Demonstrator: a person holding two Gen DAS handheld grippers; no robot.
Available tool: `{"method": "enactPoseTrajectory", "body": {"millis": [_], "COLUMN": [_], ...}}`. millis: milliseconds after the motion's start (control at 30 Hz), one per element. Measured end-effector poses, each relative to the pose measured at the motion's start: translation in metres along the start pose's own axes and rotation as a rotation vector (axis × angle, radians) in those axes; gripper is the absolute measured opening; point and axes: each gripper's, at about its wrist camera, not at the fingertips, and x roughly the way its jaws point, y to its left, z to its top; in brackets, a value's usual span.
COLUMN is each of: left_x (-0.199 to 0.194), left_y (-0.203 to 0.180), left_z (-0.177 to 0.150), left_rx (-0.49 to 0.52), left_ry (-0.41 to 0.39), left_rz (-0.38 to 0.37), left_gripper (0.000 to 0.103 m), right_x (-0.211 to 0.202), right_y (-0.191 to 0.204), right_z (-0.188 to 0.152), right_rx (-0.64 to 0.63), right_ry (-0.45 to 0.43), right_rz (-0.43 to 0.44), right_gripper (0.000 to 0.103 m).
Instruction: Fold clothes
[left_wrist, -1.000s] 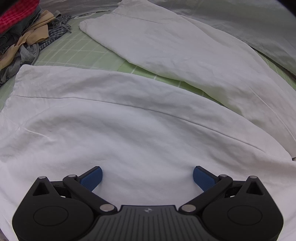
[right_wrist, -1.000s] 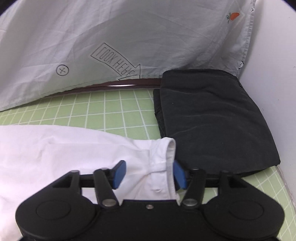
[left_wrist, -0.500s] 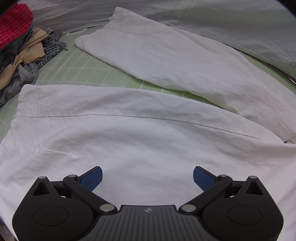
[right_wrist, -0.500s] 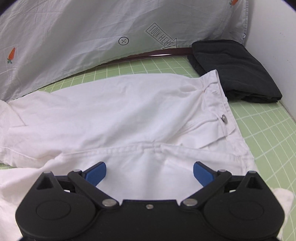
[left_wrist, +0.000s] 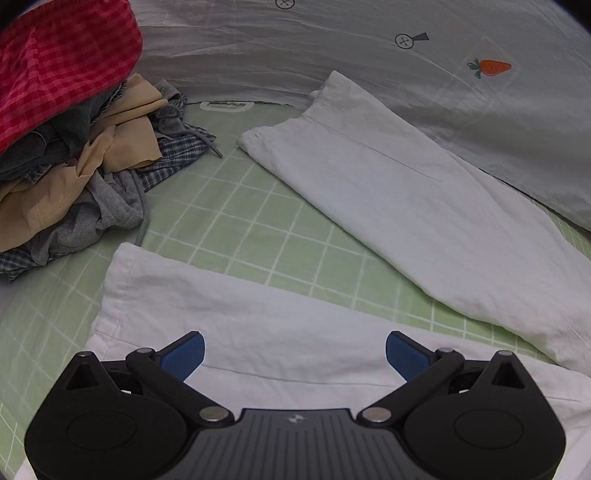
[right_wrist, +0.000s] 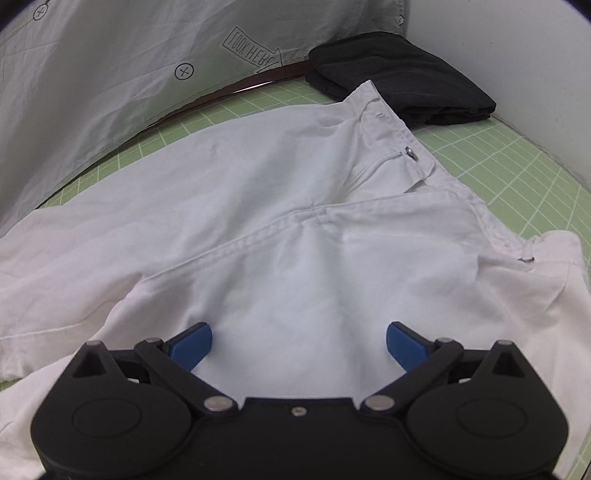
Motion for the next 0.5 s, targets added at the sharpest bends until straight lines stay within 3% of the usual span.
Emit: {"method": "enactPoseTrajectory", "body": {"millis": [167,333,400,500], "left_x": [0.045,0.095,0.112,0.134], "left_y": [0.032,0.039,0.042,0.045], "left_z": [0.057,0.109,0.124,0.139], "left_rx": [-0.036,-0.019,-0.059,-0.097], "left_ry": [0.0,-0.035,-0.041,-0.052], "left_rz": [-0.021,-0.084,-0.126,-0.114], "left_gripper": [0.092,0.055,0.047,0.047], "right_x": [0.011,0.011,0.011,0.012], "right_y": [0.019,0.031,0.03,0.036], "right_z": [0.003,0.002,0.003,0.006], "right_rx": [0.063,0.072,0.092,0.074], "right_ry": [-0.012,0.0,0.022,0.042], "right_rz": [-0.095,-0.168,-0.177,-0.213], "right_gripper": [0.103,0.103,0.103,0.103]}}
